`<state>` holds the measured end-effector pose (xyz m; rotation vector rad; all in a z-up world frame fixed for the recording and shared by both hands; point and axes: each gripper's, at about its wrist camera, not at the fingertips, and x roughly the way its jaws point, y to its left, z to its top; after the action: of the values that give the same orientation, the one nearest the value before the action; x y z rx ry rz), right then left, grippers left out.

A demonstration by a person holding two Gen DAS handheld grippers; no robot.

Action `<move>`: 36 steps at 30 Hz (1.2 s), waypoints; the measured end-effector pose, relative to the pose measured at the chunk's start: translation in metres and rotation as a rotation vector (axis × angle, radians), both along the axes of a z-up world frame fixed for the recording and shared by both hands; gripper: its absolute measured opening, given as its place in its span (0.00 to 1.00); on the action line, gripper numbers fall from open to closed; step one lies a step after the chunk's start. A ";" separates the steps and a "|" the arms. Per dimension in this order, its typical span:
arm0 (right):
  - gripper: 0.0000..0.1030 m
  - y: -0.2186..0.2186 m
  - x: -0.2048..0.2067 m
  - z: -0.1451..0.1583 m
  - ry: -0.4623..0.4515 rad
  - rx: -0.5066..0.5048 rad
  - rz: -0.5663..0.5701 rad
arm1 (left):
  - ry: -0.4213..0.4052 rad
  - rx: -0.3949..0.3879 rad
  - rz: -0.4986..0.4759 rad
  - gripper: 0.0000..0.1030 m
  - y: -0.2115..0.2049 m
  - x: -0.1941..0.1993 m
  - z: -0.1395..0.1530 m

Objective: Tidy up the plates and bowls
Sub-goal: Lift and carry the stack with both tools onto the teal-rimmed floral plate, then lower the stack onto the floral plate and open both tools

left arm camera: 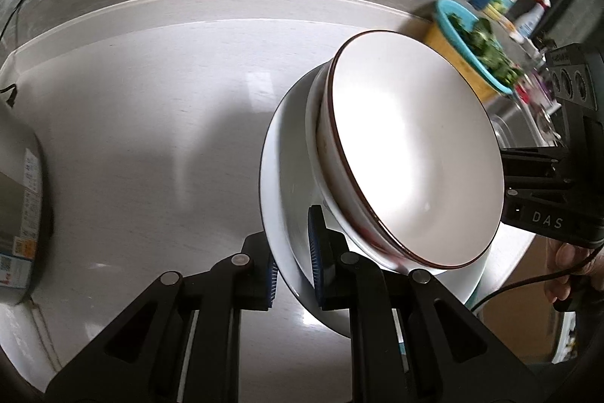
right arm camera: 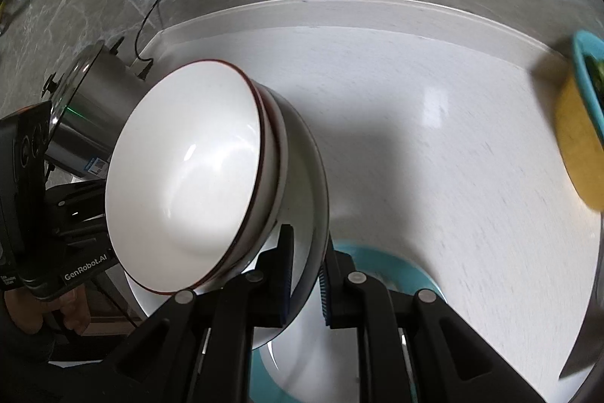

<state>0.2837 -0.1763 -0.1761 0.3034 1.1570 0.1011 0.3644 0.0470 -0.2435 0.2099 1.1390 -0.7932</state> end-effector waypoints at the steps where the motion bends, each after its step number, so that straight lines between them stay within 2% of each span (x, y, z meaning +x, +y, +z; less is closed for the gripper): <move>1: 0.14 -0.004 -0.006 -0.001 0.002 0.001 -0.006 | 0.004 0.001 -0.006 0.12 -0.004 -0.009 0.000; 9: 0.14 -0.029 -0.052 -0.014 0.020 0.020 -0.024 | 0.023 0.017 -0.018 0.12 -0.027 -0.079 -0.013; 15: 0.14 -0.046 -0.079 -0.032 0.030 0.033 -0.034 | 0.035 0.046 -0.021 0.11 -0.040 -0.112 -0.036; 21: 0.14 -0.050 -0.089 -0.050 0.044 0.032 -0.036 | 0.055 0.069 -0.006 0.11 -0.055 -0.126 -0.065; 31: 0.14 -0.054 -0.099 -0.068 0.051 0.033 -0.045 | 0.041 0.082 -0.003 0.11 -0.071 -0.135 -0.087; 36: 0.14 -0.052 -0.096 -0.071 0.049 0.034 -0.050 | 0.028 0.084 -0.001 0.11 -0.073 -0.131 -0.088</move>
<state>0.1875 -0.2283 -0.2466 0.3664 1.1963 0.0696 0.2336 -0.0263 -0.3310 0.2699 1.1994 -0.7518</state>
